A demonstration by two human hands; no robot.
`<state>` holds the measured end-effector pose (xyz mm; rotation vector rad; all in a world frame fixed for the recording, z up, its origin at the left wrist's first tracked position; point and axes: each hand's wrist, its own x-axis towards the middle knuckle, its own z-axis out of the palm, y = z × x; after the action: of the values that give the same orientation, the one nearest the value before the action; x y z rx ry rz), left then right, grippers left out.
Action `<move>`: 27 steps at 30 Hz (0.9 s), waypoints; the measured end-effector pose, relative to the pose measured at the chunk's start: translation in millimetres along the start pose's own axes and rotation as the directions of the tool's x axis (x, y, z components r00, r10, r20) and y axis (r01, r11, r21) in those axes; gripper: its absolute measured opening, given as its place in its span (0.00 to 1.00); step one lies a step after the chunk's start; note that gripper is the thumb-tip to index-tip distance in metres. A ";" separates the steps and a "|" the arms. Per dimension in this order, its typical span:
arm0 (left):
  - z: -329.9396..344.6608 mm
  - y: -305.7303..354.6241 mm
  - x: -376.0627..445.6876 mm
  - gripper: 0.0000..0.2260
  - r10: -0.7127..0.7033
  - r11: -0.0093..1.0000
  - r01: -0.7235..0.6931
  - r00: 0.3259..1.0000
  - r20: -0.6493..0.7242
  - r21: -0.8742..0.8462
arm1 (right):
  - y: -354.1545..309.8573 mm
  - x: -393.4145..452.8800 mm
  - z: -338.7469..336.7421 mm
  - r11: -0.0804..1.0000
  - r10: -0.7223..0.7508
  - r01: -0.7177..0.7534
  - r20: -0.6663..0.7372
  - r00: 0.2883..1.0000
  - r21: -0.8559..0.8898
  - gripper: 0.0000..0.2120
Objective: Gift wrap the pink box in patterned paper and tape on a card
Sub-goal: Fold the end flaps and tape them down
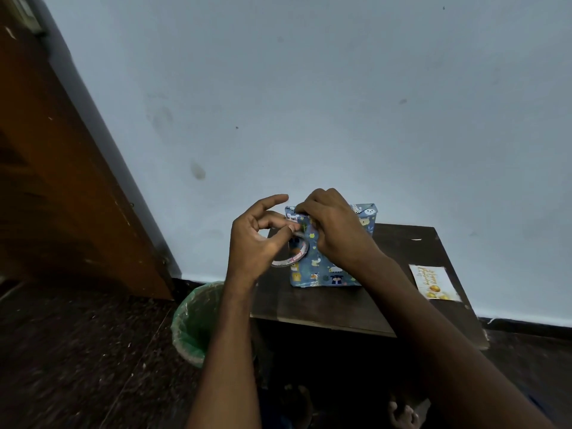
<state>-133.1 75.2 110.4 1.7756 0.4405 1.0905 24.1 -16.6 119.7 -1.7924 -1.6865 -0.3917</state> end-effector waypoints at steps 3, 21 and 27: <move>0.6 1.6 -1.1 0.21 -0.023 0.999 0.022 0.999 0.036 0.024 | 0.1 -3.2 0.2 0.997 0.034 -0.032 -0.037 0.999 0.063 0.19; -9.0 9.1 7.8 0.17 -0.166 0.976 0.184 0.975 0.149 -0.118 | -8.2 -10.6 0.5 0.972 0.171 -0.129 -0.212 0.962 0.199 0.08; -17.5 14.5 14.8 0.16 -0.163 0.985 0.170 0.970 0.182 -0.025 | -6.9 -11.8 3.1 0.981 0.135 -0.098 -0.232 0.963 0.165 0.08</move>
<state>-142.1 88.3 132.3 1.7498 0.4451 0.8085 15.3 -24.0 111.8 -1.6496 -1.3963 -0.4014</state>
